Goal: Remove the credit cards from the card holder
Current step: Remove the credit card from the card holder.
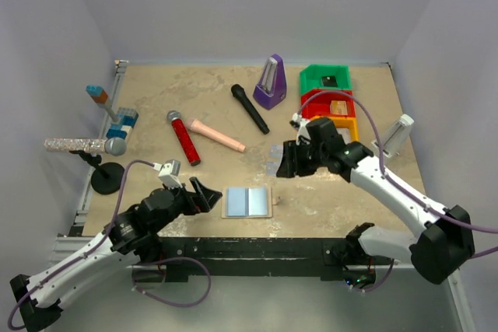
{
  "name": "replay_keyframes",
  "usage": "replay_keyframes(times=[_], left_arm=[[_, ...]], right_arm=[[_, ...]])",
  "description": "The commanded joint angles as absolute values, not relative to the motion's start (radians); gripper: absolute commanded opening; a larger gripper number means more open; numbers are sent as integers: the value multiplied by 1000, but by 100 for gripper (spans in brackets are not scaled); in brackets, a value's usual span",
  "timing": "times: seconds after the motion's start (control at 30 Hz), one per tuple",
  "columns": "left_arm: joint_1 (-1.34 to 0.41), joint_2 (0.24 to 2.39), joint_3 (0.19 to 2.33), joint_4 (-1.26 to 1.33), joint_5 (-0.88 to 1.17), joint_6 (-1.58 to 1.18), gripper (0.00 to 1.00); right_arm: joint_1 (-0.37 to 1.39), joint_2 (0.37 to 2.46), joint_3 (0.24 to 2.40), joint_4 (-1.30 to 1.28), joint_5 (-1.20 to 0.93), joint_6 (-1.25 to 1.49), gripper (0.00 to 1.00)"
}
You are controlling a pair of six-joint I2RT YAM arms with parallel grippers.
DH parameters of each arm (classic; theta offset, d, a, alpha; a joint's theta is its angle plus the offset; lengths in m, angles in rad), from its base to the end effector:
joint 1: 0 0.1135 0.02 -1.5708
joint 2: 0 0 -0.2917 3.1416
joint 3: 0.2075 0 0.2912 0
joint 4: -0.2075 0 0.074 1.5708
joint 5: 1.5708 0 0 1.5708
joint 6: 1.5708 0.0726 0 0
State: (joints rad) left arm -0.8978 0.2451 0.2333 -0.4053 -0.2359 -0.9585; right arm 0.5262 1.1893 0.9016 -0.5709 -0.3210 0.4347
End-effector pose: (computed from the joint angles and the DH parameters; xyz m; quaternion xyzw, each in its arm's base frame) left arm 0.1098 -0.1105 0.1823 -0.0894 0.8300 -0.3744 0.4035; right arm 0.2436 0.1680 0.2527 -0.0980 0.9217 0.2919 0.2360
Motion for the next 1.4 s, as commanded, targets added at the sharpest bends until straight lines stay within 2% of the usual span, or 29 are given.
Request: replay_keyframes(times=[0.0,0.17,0.3,0.47,0.67,0.77,1.0,1.27,1.37], left_arm=[[-899,236,247,-391,-240,-979,100],[-899,235,186,-275,-147,-989,93],[-899,352,184,-212,-82,-997,88],[-902,468,209,-175,-41,-1008,86],[-904,468,204,-169,-49,-1014,84],[-904,480,206,-170,-46,-1015,83],[-904,517,206,-138,-41,-1014,82],[-904,566,219,-106,-32,-1006,82],[-904,584,229,-100,-35,-1003,82]], right_arm=[[638,1103,774,-556,-199,457,52],[664,1091,667,-482,-201,506,56],[699,1140,655,-446,-209,518,61],[709,1199,664,-390,-218,534,62],[713,1328,727,-406,-201,535,61],[713,1357,729,-387,-203,541,55],[713,1388,727,-368,-209,537,35],[712,1411,724,-344,-219,526,22],[713,1407,713,-322,-232,529,11]])
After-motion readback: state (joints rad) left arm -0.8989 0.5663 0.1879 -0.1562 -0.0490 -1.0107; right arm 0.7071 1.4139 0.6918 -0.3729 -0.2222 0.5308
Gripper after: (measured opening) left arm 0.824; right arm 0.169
